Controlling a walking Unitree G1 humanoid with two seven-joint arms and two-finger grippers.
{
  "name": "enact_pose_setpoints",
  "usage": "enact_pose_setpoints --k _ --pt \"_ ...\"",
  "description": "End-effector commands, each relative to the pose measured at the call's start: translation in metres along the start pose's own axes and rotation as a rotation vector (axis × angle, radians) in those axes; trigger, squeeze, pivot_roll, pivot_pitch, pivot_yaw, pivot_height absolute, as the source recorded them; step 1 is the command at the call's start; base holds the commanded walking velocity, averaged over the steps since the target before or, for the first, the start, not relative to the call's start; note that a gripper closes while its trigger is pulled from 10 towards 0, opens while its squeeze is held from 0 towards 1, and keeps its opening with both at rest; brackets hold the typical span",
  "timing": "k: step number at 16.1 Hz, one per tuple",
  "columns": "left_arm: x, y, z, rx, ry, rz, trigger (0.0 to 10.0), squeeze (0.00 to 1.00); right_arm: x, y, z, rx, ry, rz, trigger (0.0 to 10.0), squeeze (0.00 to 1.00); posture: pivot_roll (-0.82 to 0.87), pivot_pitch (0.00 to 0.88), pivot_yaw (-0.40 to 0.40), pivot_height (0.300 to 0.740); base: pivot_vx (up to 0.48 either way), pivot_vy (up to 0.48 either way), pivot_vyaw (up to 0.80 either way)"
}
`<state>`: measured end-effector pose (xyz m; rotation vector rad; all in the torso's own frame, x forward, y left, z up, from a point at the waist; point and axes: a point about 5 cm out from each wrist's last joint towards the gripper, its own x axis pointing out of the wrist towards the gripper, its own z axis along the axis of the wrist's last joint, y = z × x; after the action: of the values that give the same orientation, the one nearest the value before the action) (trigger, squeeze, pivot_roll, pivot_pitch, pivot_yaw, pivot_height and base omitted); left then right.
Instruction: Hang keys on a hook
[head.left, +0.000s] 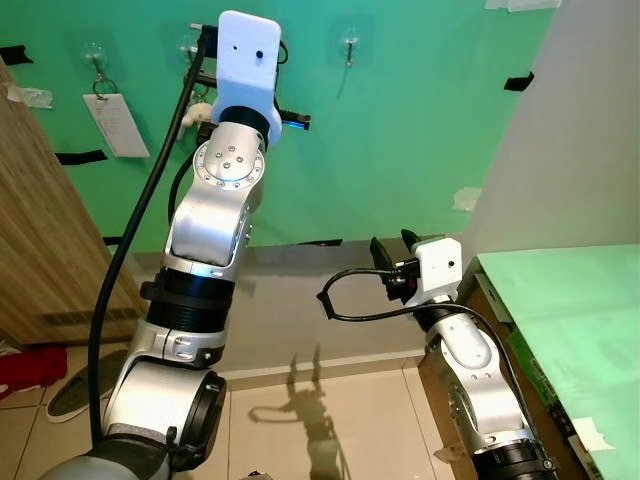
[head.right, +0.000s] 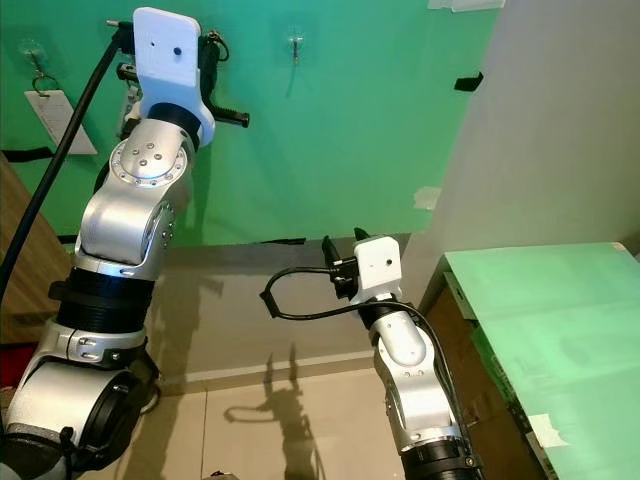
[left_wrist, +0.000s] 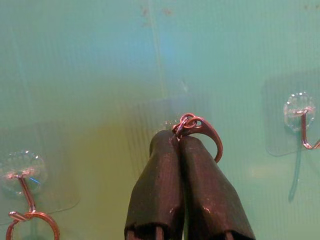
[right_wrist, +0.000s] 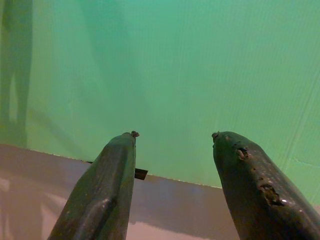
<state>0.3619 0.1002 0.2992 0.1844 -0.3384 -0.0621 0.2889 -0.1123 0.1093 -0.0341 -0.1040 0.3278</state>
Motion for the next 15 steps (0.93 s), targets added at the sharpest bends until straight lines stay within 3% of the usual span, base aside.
enact_pose_setpoints --k 1,6,9,11,13,15 --pt "-0.001 0.003 0.002 -0.006 -0.021 0.024 10.0 0.0 0.0 0.001 -0.002 0.002 0.013 0.008 10.0 0.0 0.05 0.0 0.006 0.74 0.0 0.0 0.0" --pt "-0.001 0.008 0.026 -0.017 -0.185 0.097 10.0 0.0 -0.001 0.0 -0.003 -0.003 0.019 0.012 10.0 0.0 0.05 0.0 0.001 0.74 0.0 0.0 0.0" --pt "0.0 0.003 0.023 0.014 -0.185 0.09 10.0 0.0 -0.001 0.0 -0.004 -0.005 0.02 0.013 10.0 0.0 0.05 0.0 0.003 0.74 0.0 0.0 0.0" --pt "0.0 -0.005 0.006 0.071 -0.082 0.024 10.0 0.0 -0.003 0.0 -0.005 -0.007 0.027 0.012 10.0 0.0 0.04 0.0 0.005 0.74 0.0 0.0 0.0" --pt "-0.001 -0.003 -0.001 0.034 -0.047 0.033 10.0 0.0 -0.003 0.0 -0.006 -0.007 0.031 0.012 10.0 0.0 0.04 0.0 0.003 0.74 0.0 0.0 0.0" --pt "-0.002 -0.001 0.003 0.007 -0.086 0.051 10.0 0.0 -0.003 0.0 -0.006 -0.007 0.036 0.014 10.0 0.0 0.05 0.0 0.001 0.74 0.0 0.0 0.0"
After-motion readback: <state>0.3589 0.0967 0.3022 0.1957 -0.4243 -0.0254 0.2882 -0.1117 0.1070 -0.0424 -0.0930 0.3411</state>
